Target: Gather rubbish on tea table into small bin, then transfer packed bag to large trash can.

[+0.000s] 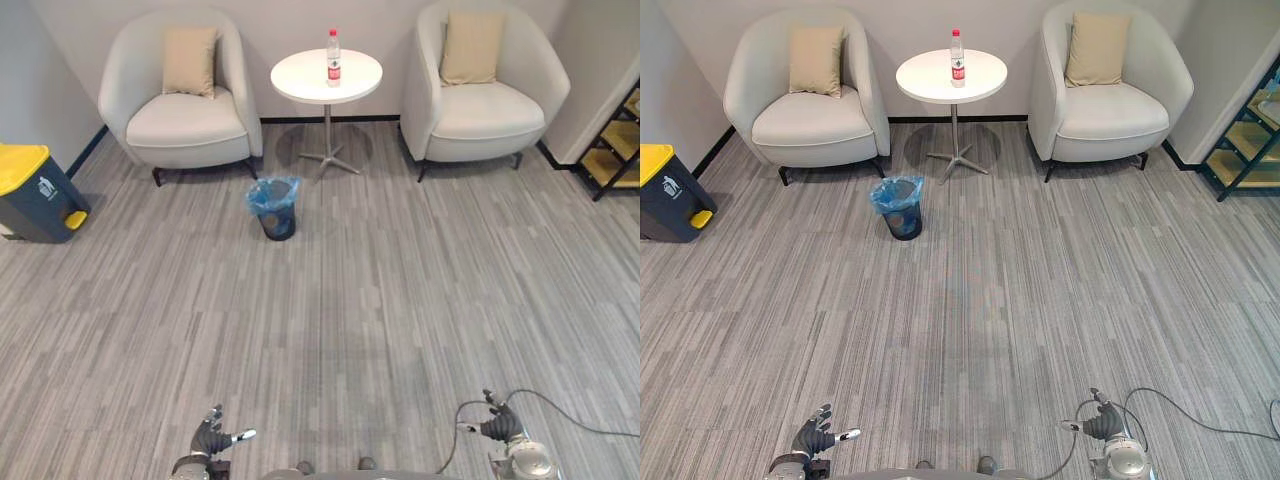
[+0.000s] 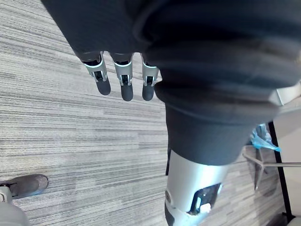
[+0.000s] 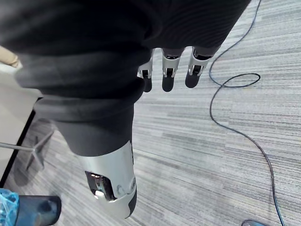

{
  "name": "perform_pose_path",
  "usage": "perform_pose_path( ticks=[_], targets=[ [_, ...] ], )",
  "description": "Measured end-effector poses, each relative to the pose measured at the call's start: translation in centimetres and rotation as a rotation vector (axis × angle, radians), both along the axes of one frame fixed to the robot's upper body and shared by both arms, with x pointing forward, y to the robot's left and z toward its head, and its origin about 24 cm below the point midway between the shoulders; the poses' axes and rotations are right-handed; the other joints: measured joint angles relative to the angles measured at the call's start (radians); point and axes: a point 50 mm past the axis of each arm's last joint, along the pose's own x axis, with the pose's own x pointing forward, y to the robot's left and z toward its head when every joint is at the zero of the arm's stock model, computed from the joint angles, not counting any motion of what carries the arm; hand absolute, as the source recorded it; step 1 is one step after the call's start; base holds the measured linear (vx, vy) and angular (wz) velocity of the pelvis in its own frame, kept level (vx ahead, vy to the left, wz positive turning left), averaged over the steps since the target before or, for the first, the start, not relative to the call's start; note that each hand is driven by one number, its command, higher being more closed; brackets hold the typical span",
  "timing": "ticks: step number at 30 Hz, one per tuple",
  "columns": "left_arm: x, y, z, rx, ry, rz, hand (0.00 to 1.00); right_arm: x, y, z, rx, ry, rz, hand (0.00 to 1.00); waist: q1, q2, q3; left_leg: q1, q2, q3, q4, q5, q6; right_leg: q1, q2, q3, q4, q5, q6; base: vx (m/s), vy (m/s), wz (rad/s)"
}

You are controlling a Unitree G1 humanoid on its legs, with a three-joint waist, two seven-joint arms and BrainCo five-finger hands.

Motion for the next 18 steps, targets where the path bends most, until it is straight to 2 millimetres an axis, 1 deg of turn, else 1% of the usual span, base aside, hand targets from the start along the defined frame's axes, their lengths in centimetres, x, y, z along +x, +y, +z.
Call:
perform_pose_path(
  ticks=[2,3,4,5,6,7,8,9,10,11,12,13,14,15,16,17,18],
  targets=[
    [0.7,-0.1,0.4,0.000,-0.039,0.012,0.00,0.8,0.0,0.3,0.016,-0.031,-0.022,0.00,0.000,0.010,0.013,-0.037,0.007,0.006,0.062,-0.038,0.007,-0.041,-0.002,0.003,0.061,-0.043,0.007,0.01,0.024,-0.13],
    [1.0,-0.1,0.6,-0.003,-0.059,0.025,0.00,1.1,0.0,0.4,0.021,-0.043,-0.032,0.00,0.000,0.013,0.021,-0.051,0.009,0.011,0.094,-0.061,0.010,-0.077,-0.009,-0.009,0.138,-0.090,0.016,0.02,0.025,-0.11],
    [1.5,-0.1,1.0,-0.009,-0.084,0.034,0.00,1.4,0.2,0.4,0.035,-0.059,-0.056,0.00,0.000,0.011,0.030,-0.065,0.006,0.014,0.137,-0.098,0.016,-0.128,-0.031,-0.035,0.261,-0.162,0.046,0.03,0.031,-0.06],
    [1.6,-0.1,1.1,-0.010,-0.093,0.035,0.00,1.4,0.4,0.4,0.042,-0.061,-0.064,0.00,0.000,0.007,0.033,-0.072,0.003,0.014,0.163,-0.115,0.021,-0.153,-0.044,-0.042,0.323,-0.194,0.070,0.07,0.036,-0.06],
    [1.8,-0.2,1.2,-0.013,-0.101,0.036,0.00,1.3,0.8,0.2,0.055,-0.056,-0.069,0.00,0.000,-0.003,0.039,-0.076,-0.001,0.017,0.195,-0.156,0.036,-0.198,-0.065,-0.067,0.449,-0.222,0.101,0.14,0.032,-0.12],
    [2.0,-0.1,1.3,-0.013,-0.111,0.041,0.00,1.6,1.5,0.0,0.079,-0.059,-0.071,0.00,0.000,-0.003,0.044,-0.068,-0.001,0.013,0.208,-0.181,0.048,-0.268,-0.095,-0.116,0.613,-0.219,0.106,0.17,0.027,-0.10],
    [2.2,0.0,1.5,-0.008,-0.118,0.038,0.00,1.8,2.0,-0.1,0.097,-0.064,-0.076,0.00,-0.002,-0.003,0.060,-0.052,-0.001,0.012,0.210,-0.190,0.050,-0.306,-0.111,-0.139,0.695,-0.233,0.112,0.23,0.007,0.00],
    [2.5,0.2,1.6,-0.001,-0.128,0.042,0.00,1.9,2.5,-0.3,0.123,-0.068,-0.090,0.00,-0.014,-0.015,0.082,-0.009,0.001,0.012,0.198,-0.201,0.051,-0.340,-0.138,-0.176,0.733,-0.268,0.087,0.23,-0.007,0.09],
    [2.6,0.3,1.7,0.001,-0.131,0.048,0.00,1.9,2.6,-0.3,0.126,-0.067,-0.090,0.00,-0.015,-0.016,0.087,0.009,0.003,0.011,0.187,-0.204,0.049,-0.356,-0.150,-0.192,0.724,-0.272,0.080,0.41,-0.039,0.13],
    [2.8,0.3,1.8,0.001,-0.139,0.055,0.00,2.0,2.5,-0.2,0.125,-0.069,-0.091,0.00,-0.021,-0.003,0.094,0.038,0.019,0.006,0.166,-0.211,0.036,-0.396,-0.162,-0.223,0.668,-0.267,0.079,0.39,-0.055,0.19],
    [3.3,0.3,1.9,0.001,-0.151,0.056,0.00,2.4,2.5,-0.1,0.125,-0.080,-0.091,0.00,-0.032,0.002,0.103,0.070,0.042,-0.004,0.140,-0.217,0.019,-0.432,-0.157,-0.238,0.579,-0.239,0.087,0.52,-0.106,0.25],
    [3.6,0.3,2.1,0.002,-0.160,0.055,0.00,2.6,2.5,0.0,0.125,-0.085,-0.090,0.00,-0.038,0.003,0.109,0.091,0.055,-0.008,0.126,-0.218,0.013,-0.449,-0.153,-0.237,0.523,-0.210,0.087,0.51,-0.147,0.37],
    [4.2,0.2,2.3,0.000,-0.176,0.053,0.00,2.9,2.5,0.2,0.123,-0.094,-0.088,0.00,-0.052,0.006,0.116,0.130,0.084,-0.024,0.082,-0.219,-0.002,-0.469,-0.140,-0.233,0.384,-0.093,0.082,0.67,-0.210,0.47],
    [4.6,0.0,2.3,-0.006,-0.184,0.051,0.00,3.0,2.5,0.2,0.119,-0.098,-0.092,0.00,-0.060,-0.001,0.113,0.157,0.108,-0.044,0.057,-0.209,-0.033,-0.449,-0.121,-0.233,0.313,0.090,0.063,0.60,-0.201,0.42],
    [5.0,-0.4,2.4,-0.014,-0.192,0.044,0.00,2.9,2.3,0.3,0.113,-0.097,-0.097,0.00,-0.054,0.008,0.117,0.159,0.119,-0.053,0.057,-0.201,-0.048,-0.447,-0.104,-0.239,0.321,0.077,-0.019,0.57,-0.233,0.25],
    [5.6,-0.8,2.5,-0.020,-0.202,0.021,0.00,3.7,2.3,0.7,0.109,-0.121,-0.098,0.00,-0.053,0.012,0.121,0.135,0.139,-0.074,0.097,-0.167,-0.101,-0.474,-0.111,-0.237,0.414,0.012,-0.018,0.54,-0.254,0.17],
    [5.6,-1.2,2.4,-0.029,-0.199,0.017,0.00,3.7,2.2,0.7,0.107,-0.124,-0.102,0.00,-0.057,0.021,0.120,0.117,0.145,-0.106,0.198,-0.144,-0.116,-0.461,-0.116,-0.252,0.482,-0.064,-0.029,0.53,-0.265,0.21]
  ],
)
